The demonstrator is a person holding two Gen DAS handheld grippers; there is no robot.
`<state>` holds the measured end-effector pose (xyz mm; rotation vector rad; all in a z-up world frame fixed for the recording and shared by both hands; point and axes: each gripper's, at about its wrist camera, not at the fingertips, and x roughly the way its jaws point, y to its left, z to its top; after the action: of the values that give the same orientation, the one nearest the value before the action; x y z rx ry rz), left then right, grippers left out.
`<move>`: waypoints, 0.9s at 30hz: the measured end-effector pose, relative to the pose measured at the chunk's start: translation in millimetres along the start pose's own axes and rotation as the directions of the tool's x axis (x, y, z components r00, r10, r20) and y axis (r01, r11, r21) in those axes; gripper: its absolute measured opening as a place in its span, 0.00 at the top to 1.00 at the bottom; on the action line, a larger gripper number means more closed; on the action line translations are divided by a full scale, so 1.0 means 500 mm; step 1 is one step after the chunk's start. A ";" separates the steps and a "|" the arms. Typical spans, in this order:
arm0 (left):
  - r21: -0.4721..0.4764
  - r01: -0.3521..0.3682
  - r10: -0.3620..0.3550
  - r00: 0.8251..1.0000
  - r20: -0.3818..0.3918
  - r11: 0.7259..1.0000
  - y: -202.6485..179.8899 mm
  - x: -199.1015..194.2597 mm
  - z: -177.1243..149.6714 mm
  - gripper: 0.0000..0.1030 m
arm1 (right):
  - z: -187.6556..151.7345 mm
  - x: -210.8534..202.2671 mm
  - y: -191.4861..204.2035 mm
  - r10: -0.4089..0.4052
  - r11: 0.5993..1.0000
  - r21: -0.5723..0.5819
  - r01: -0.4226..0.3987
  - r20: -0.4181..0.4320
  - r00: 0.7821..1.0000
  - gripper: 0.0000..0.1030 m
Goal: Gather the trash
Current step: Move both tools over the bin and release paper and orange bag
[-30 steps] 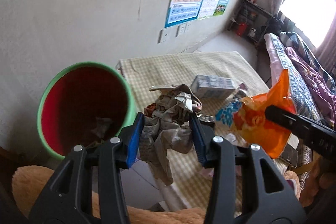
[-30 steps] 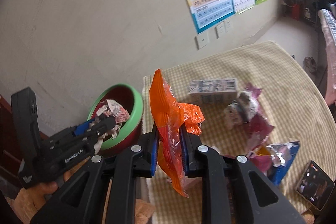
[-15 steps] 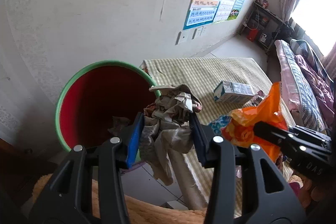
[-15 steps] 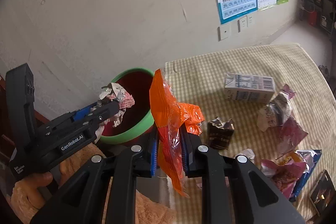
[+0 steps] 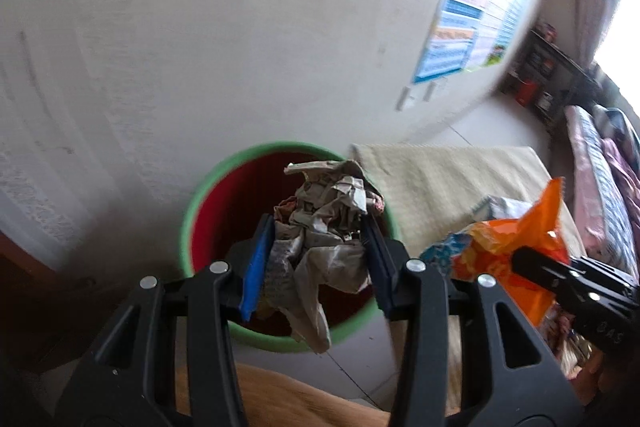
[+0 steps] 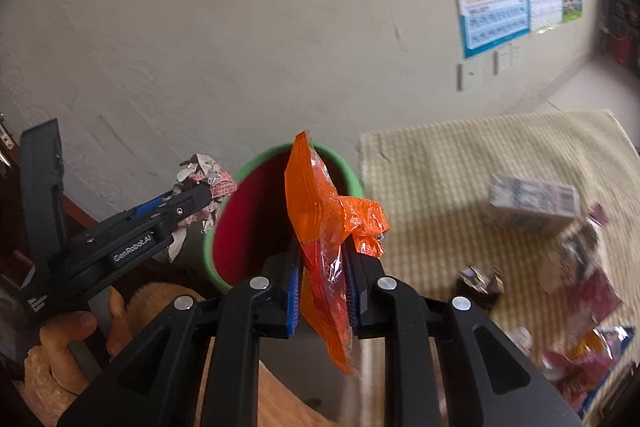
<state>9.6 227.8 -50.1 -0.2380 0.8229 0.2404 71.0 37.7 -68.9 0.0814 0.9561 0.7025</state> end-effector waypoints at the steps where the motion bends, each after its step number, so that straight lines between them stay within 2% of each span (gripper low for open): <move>1: -0.017 -0.011 0.011 1.000 -0.005 1.000 0.016 0.004 0.006 0.59 | 0.007 0.008 0.005 0.013 1.000 -0.004 -0.013 0.000 1.000 0.82; 5: -0.062 -0.047 0.045 0.999 -0.031 0.997 0.061 0.022 0.011 0.59 | 0.037 0.053 0.032 0.070 0.997 -0.016 -0.070 -0.008 0.998 0.82; 8: -0.095 -0.035 0.029 0.998 -0.061 0.995 0.079 0.039 0.010 0.59 | 0.052 0.097 0.046 0.099 0.995 -0.018 -0.100 -0.041 0.994 0.80; 12: -0.098 -0.046 0.037 0.995 -0.092 0.994 0.079 0.056 0.005 0.52 | 0.056 0.142 0.049 0.102 0.995 -0.010 -0.103 -0.073 0.992 0.78; 14: -0.104 -0.049 0.038 0.994 -0.100 0.993 0.080 0.061 0.004 0.45 | 0.057 0.153 0.048 0.093 0.996 -0.007 -0.094 -0.074 0.993 0.65; 16: -0.107 -0.051 0.040 0.993 -0.107 0.993 0.084 0.063 0.002 0.40 | 0.059 0.156 0.048 0.091 0.996 -0.003 -0.091 -0.065 0.994 0.55; 23: -0.095 -0.057 0.046 0.993 -0.112 0.994 0.083 0.067 -0.002 0.33 | 0.056 0.134 0.055 0.081 0.997 0.003 -0.081 -0.045 0.996 0.54; 27: -0.074 -0.069 0.060 0.992 -0.108 0.995 0.075 0.066 -0.001 0.33 | 0.040 0.097 0.049 0.066 0.998 0.002 -0.066 -0.028 0.997 0.52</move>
<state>19.5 267.0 -79.4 -0.2996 0.9284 0.3232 92.2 89.8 -83.3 0.1044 0.9845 0.7655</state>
